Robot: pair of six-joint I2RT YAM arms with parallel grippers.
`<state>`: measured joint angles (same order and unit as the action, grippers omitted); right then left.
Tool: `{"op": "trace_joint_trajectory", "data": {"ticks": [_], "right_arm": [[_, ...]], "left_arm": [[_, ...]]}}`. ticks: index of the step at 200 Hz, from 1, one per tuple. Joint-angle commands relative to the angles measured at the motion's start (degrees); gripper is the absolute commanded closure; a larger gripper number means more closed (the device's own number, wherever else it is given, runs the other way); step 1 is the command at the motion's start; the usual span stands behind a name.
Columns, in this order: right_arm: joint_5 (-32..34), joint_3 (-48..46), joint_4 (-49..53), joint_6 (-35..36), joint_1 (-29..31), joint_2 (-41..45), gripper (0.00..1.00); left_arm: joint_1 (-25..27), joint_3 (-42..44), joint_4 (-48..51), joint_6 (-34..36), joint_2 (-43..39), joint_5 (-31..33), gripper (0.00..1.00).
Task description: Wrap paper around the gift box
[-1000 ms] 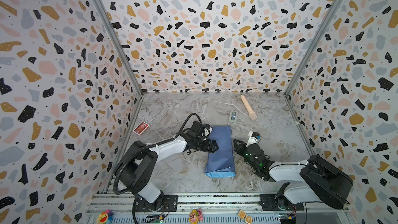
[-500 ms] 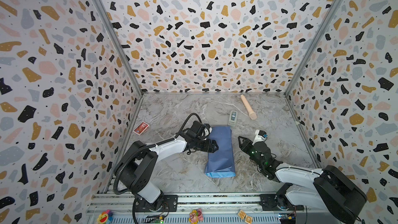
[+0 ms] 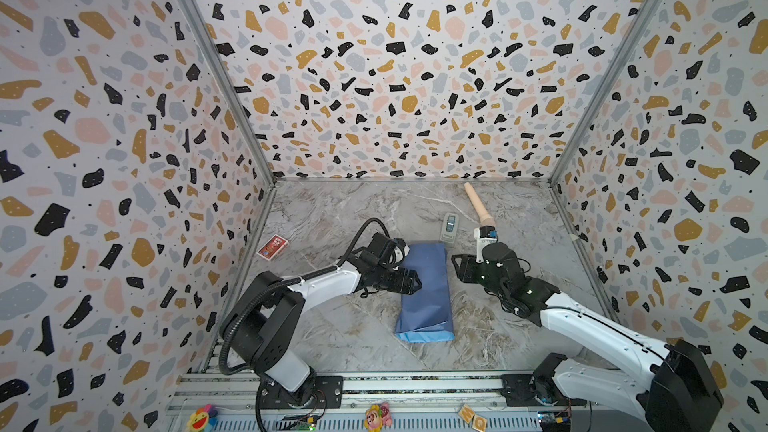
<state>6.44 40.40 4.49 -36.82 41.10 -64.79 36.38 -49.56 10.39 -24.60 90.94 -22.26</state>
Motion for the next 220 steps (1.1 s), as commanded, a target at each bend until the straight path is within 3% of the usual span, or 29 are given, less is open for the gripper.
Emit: {"op": "trace_joint_trajectory", "data": {"ticks": [1, 105, 220], "right_arm": [[-1.7, 5.1, 12.3, 2.8, 2.1, -3.3, 0.58], [-7.3, 10.8, 13.1, 2.6, 2.7, -14.0, 0.62], [-9.5, 9.7, 9.3, 2.6, 1.2, -16.2, 0.63]], "left_arm": [[0.0, 2.0, 6.4, 1.4, 4.1, 8.0, 0.13], [0.0, 2.0, 6.4, 1.4, 4.1, 7.9, 0.13], [0.0, 2.1, 6.5, 1.5, 4.2, 8.0, 0.13]]}}
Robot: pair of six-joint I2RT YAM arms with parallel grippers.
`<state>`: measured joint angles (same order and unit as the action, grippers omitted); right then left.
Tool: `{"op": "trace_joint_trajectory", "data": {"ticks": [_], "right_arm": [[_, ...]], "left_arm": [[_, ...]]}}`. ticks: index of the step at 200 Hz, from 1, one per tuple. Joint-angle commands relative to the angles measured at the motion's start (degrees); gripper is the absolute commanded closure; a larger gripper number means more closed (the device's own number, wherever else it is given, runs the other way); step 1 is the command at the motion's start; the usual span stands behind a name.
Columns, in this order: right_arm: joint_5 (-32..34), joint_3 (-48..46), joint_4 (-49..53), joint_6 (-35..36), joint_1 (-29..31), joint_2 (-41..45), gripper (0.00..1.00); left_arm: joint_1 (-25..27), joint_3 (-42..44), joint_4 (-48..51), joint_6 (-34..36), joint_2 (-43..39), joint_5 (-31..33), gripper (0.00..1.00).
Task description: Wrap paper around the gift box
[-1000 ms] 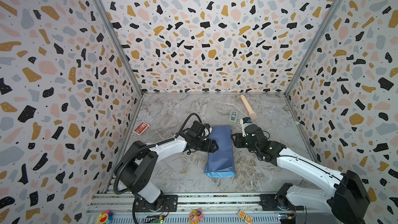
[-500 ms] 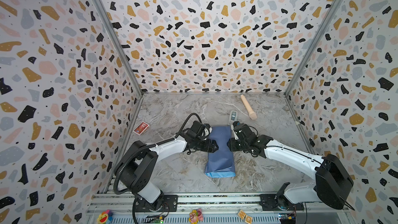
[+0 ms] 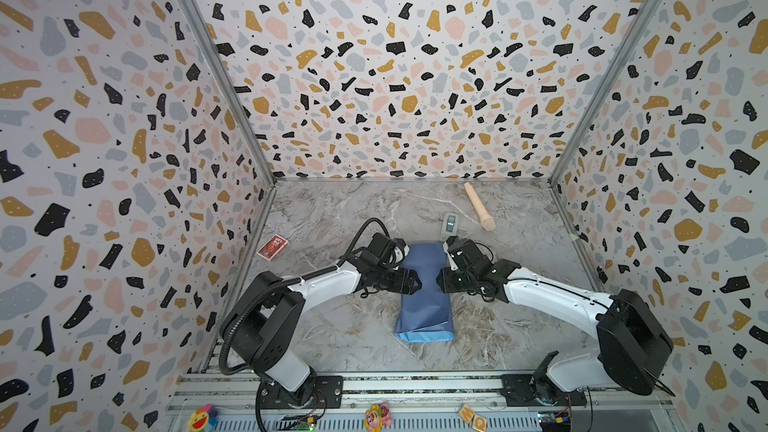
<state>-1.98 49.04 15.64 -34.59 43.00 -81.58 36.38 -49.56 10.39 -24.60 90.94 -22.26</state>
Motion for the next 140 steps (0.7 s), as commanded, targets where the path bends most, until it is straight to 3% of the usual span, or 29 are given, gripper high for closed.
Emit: {"op": "trace_joint_trajectory", "data": {"ticks": [1, 97, 140], "right_arm": [[-1.1, 1.1, -1.9, 0.4, -0.7, 0.5, 0.63], [-3.4, 0.1, -4.1, 1.0, -2.3, -2.3, 0.6], [-9.2, -2.1, -8.5, -0.2, -4.0, -2.9, 0.55]], "left_arm": [[0.0, 2.1, 6.4, 1.6, 4.2, 8.0, 0.13], [0.0, 2.0, 6.5, 1.5, 4.2, 7.8, 0.13], [0.0, 2.0, 6.5, 1.5, 4.2, 7.8, 0.13]]}}
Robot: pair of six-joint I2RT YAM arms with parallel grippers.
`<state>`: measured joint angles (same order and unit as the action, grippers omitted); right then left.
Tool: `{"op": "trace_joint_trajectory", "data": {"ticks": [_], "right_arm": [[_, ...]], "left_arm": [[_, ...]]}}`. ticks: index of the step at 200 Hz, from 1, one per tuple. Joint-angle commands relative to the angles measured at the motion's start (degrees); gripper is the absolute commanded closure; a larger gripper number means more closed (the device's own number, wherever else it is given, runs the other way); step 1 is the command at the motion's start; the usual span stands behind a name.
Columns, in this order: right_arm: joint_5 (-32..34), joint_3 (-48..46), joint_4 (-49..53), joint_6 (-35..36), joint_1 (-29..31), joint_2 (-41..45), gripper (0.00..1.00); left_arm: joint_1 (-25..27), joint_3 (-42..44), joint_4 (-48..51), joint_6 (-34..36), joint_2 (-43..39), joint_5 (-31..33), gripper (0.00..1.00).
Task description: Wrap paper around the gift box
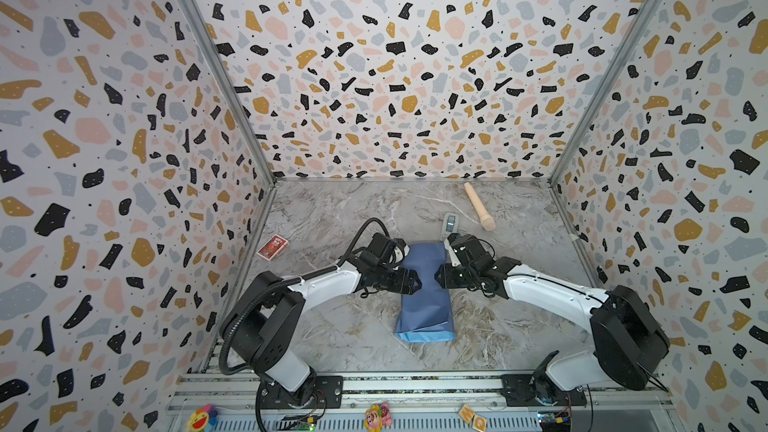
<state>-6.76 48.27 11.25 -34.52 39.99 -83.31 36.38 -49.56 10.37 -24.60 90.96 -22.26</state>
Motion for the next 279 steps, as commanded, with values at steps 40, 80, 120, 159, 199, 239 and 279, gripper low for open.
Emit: {"op": "trace_joint_trajectory", "data": {"ticks": [40, 80, 120, 159, 199, 239, 279], "right_arm": [[-9.6, -3.8, -8.7, -1.8, -2.6, -1.1, 0.53], [-14.4, -6.2, -12.7, -3.4, -4.8, -1.6, 0.51], [-14.9, -6.2, -12.7, -2.9, -6.5, -0.4, 0.47], [-14.4, -6.5, -10.0, -1.4, -7.8, 4.1, 0.41], [-13.8, -8.8, -8.5, -0.8, -7.7, 8.8, 0.37], [-12.9, -8.9, -6.9, 2.1, -7.7, 9.6, 0.36], [-11.3, -9.3, -3.9, 5.6, -7.7, 11.9, 0.35]], "left_arm": [[0.0, 1.8, 6.6, 1.5, 4.3, 7.9, 0.13], [0.0, 1.8, 6.6, 1.4, 4.4, 7.9, 0.13], [0.0, 1.6, 6.7, 1.2, 4.5, 7.8, 0.13], [0.0, 1.0, 6.8, 0.7, 4.3, 7.6, 0.13], [0.2, -0.1, 6.9, -0.2, 3.8, 7.7, 0.13], [0.2, -3.9, 7.2, -2.4, 0.6, 6.8, 0.1], [0.1, -7.7, 4.9, -6.4, -4.9, 6.1, 0.05]]}}
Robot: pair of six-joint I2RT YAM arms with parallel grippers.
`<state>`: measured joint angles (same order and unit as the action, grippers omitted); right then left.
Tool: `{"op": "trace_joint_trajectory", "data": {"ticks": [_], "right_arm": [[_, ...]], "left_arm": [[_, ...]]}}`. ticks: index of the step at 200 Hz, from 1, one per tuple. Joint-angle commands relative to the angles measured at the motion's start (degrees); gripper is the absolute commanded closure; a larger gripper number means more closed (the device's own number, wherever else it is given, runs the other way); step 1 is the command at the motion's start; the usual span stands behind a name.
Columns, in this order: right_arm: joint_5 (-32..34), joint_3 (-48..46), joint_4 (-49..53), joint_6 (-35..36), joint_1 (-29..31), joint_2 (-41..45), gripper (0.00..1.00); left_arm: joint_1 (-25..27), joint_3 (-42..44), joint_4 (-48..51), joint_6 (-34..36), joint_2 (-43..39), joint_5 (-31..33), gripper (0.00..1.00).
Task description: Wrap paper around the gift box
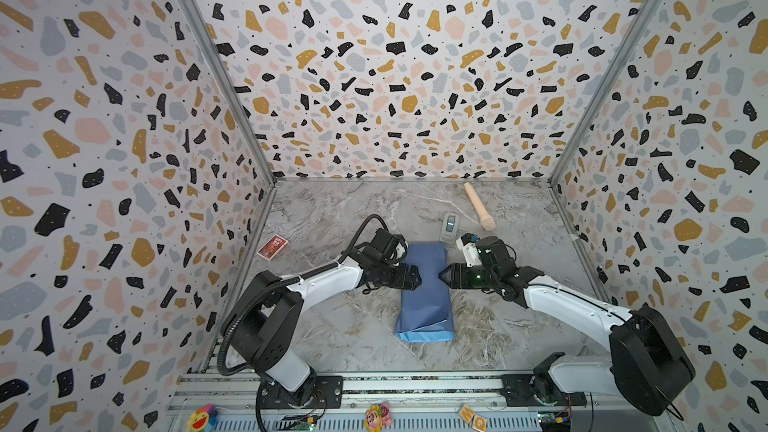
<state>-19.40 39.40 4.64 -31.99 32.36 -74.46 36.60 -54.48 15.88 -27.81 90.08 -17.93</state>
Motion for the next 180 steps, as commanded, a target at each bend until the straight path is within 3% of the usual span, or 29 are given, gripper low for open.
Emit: {"op": "trace_joint_trajectory", "data": {"ticks": [1, 70, 180], "right_arm": [[1.3, -0.5, 2.7, 3.1, -0.1, 3.1, 0.35], [-0.8, 0.5, -2.9, 0.3, -2.4, -2.5, 0.37], [-3.1, -0.9, -3.6, 2.2, -3.6, -5.1, 0.42]], "left_arm": [[-0.1, -2.7, -0.7, -3.2, -4.3, 1.8, 0.05], [-2.1, 3.6, -2.5, -5.1, -8.7, 2.1, 0.05], [-2.1, 5.8, -2.6, -4.2, -8.0, 2.6, 0.05]]}}
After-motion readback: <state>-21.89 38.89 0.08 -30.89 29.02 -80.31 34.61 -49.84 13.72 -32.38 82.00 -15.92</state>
